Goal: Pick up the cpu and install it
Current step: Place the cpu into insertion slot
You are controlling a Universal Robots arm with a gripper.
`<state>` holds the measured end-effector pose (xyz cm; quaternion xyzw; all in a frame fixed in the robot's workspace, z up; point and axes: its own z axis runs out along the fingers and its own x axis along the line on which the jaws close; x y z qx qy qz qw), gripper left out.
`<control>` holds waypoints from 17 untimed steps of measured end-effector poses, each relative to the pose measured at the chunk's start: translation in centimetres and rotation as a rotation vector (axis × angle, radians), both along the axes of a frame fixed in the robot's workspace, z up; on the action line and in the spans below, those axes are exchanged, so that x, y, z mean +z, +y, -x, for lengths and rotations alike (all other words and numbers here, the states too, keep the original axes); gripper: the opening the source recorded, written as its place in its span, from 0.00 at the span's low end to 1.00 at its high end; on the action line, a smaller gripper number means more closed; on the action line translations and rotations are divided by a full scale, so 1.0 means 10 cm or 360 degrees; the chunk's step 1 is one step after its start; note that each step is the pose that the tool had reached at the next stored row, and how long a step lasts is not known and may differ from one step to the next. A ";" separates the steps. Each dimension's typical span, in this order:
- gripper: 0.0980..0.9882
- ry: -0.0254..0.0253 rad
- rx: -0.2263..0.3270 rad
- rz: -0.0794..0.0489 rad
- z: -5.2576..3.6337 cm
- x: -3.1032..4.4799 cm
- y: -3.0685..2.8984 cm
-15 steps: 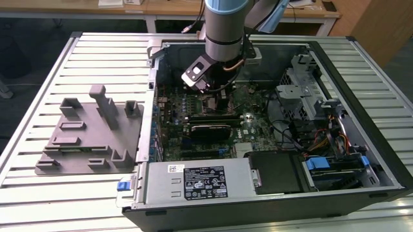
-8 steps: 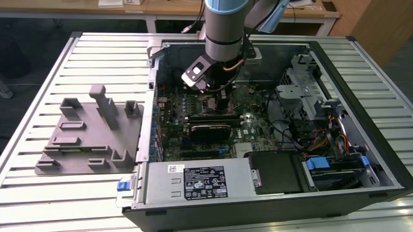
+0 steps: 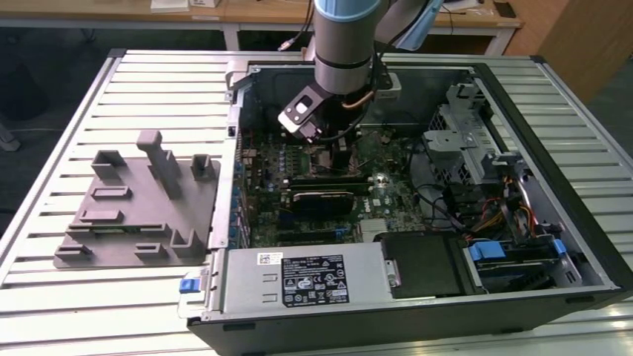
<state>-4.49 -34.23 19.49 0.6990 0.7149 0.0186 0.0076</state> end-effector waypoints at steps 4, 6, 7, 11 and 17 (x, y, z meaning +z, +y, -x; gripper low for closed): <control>0.58 -0.00005 0.0000 -0.0001 -0.001 0.009 0.001; 0.58 -0.00005 0.0000 -0.0001 -0.001 0.010 0.001; 0.58 -0.00003 -0.0006 -0.0001 0.000 0.010 0.001; 0.58 -0.00003 -0.0087 0.0000 0.000 -0.001 0.001; 0.58 -0.00003 -0.0108 0.0000 0.000 -0.010 0.001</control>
